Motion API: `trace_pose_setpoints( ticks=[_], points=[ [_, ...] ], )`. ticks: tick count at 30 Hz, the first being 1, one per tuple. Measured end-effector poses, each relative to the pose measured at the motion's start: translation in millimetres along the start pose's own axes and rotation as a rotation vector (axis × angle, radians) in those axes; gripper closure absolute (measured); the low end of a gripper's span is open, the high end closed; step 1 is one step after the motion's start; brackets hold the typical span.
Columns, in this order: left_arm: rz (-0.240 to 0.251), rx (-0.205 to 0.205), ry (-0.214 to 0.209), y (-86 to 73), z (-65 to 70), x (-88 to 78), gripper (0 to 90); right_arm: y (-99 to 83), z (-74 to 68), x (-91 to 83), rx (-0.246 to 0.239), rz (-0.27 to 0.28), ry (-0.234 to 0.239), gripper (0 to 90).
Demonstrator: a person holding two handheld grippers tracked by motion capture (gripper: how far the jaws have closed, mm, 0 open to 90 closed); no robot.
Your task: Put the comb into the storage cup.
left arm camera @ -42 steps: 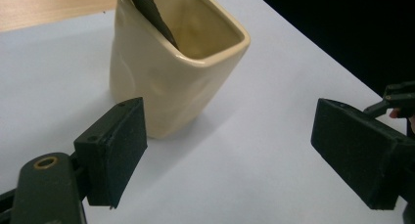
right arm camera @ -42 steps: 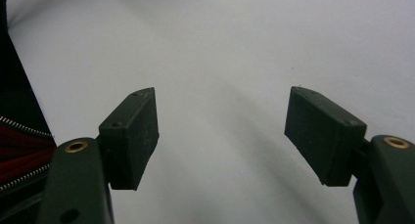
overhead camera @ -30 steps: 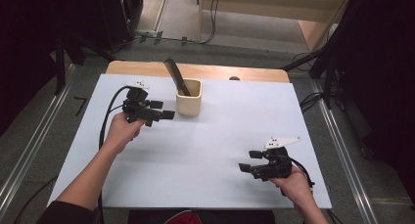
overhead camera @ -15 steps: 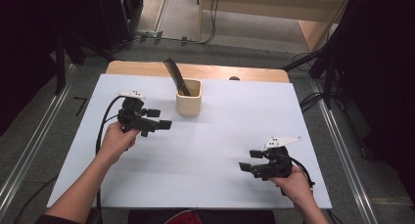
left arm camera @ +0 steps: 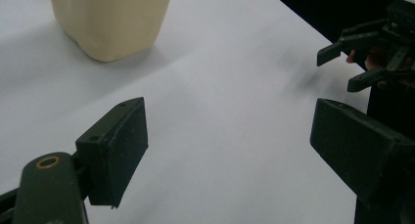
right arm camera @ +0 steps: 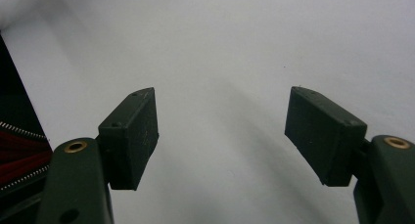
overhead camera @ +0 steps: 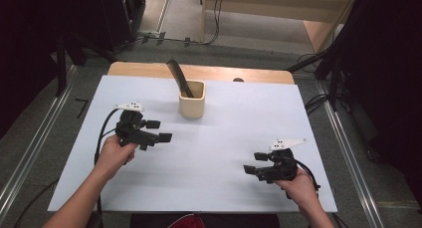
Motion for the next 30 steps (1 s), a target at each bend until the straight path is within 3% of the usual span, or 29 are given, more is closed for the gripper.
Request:
trace_pose_setpoints(
  ticks=[17, 30],
  points=[
    [-0.037, 0.001, 0.007, -22.0, 13.4, -2.6, 15.9, -0.4, 4.9, -0.4, 0.018, 0.001, -0.003, 26.3],
    [-0.055, 0.042, 0.036, -37.0, 19.8, -8.6, 15.8, -1.0, 12.1, 0.1, 0.035, 0.001, -0.011, 26.3]
  ],
)
Point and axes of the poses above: each handheld gripper's, and its own axes: x roughly forward along the jaws, y roughly out of its top, z roughly to its right, the point moved 7 cm from there along x, roughly forward along the jaws, and after that the axes turned 12 degrees about x, right-handed, at the moved point
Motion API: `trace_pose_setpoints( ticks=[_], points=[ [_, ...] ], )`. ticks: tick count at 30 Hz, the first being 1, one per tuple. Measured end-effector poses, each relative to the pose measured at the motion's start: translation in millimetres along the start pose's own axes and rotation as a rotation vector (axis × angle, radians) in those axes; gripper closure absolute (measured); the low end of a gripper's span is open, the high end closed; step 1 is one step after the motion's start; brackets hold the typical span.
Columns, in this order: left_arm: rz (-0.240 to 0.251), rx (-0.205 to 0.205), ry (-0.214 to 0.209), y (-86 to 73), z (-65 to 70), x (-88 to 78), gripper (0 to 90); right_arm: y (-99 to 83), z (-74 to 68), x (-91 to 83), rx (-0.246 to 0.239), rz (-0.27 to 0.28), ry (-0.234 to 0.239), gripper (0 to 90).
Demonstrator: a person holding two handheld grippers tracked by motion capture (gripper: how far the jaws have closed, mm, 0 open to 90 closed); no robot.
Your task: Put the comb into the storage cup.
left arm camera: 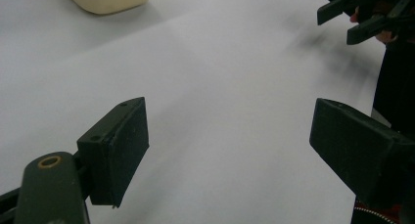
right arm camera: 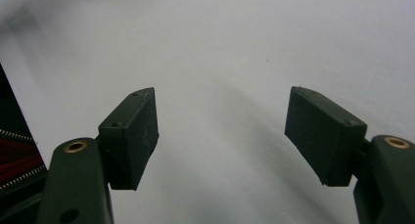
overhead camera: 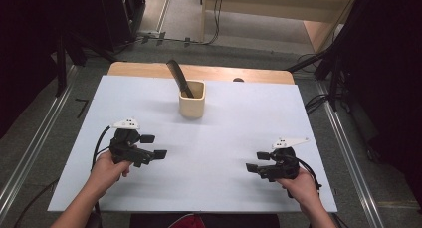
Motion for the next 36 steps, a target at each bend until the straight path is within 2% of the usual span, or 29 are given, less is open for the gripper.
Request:
trace_pose_setpoints(
  ticks=[3, 18, 26, 36],
  points=[
    [-0.007, 0.018, 0.015, -4.3, 1.6, -1.4, 15.8, 0.1, 0.2, 0.0, -0.001, 0.001, 0.000, 26.3],
    [-0.062, 0.019, 0.039, -26.7, 8.6, -11.8, 15.7, 0.4, 1.0, 0.9, -0.002, -0.001, 0.003, 26.3],
    [-0.086, 0.033, 0.072, -33.6, 8.4, -14.4, 15.7, 0.7, 2.5, 1.6, -0.004, 0.001, -0.004, 26.3],
    [-0.092, 0.028, 0.070, -34.8, 7.2, -14.6, 15.7, 1.2, 2.4, 1.9, 0.000, 0.003, -0.003, 26.2]
  ],
)
Point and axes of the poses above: each handheld gripper's, and its own axes: x roughly forward along the jaws, y roughly out of its top, z roughly to its right, the point moved 7 cm from there along x, roughly forward along the jaws, and after that the axes turned 12 degrees about x, right-handed, at the moved point
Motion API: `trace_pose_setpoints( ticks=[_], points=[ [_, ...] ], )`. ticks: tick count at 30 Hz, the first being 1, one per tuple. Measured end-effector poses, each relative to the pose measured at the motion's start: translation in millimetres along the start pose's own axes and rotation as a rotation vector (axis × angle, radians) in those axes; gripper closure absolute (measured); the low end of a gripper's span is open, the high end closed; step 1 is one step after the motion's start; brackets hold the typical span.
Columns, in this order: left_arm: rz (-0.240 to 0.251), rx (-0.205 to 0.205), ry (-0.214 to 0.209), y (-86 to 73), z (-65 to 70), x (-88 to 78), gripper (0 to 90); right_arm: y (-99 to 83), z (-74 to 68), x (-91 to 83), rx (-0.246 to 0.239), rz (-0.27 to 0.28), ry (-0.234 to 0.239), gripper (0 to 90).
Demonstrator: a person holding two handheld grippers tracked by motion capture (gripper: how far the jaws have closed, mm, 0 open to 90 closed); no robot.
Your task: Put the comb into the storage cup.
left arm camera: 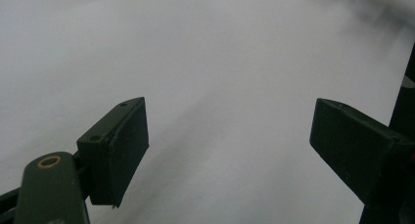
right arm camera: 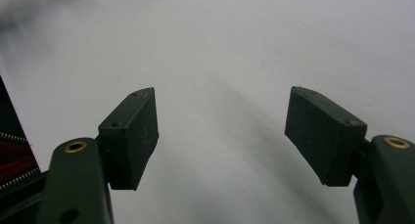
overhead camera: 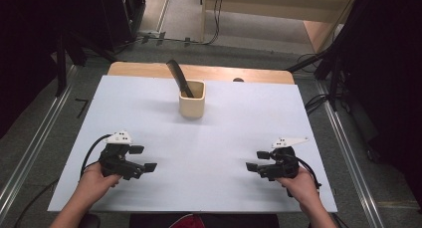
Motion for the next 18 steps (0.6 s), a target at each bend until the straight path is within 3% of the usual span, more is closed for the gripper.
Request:
trace_pose_setpoints(
  ticks=[18],
  points=[
    [-0.006, -0.002, -0.002, -0.5, -0.5, 2.0, 15.7, 0.1, 0.2, 0.5, 0.000, 0.000, 0.002, 25.8]
  ],
)
Point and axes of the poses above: each handheld gripper's, and its own axes: x roughly forward along the jaws, y roughly out of its top, z roughly to its right, the point moved 7 cm from there along x, roughly forward along the jaws, and after that the axes turned 12 degrees about x, right-handed, at the moved point
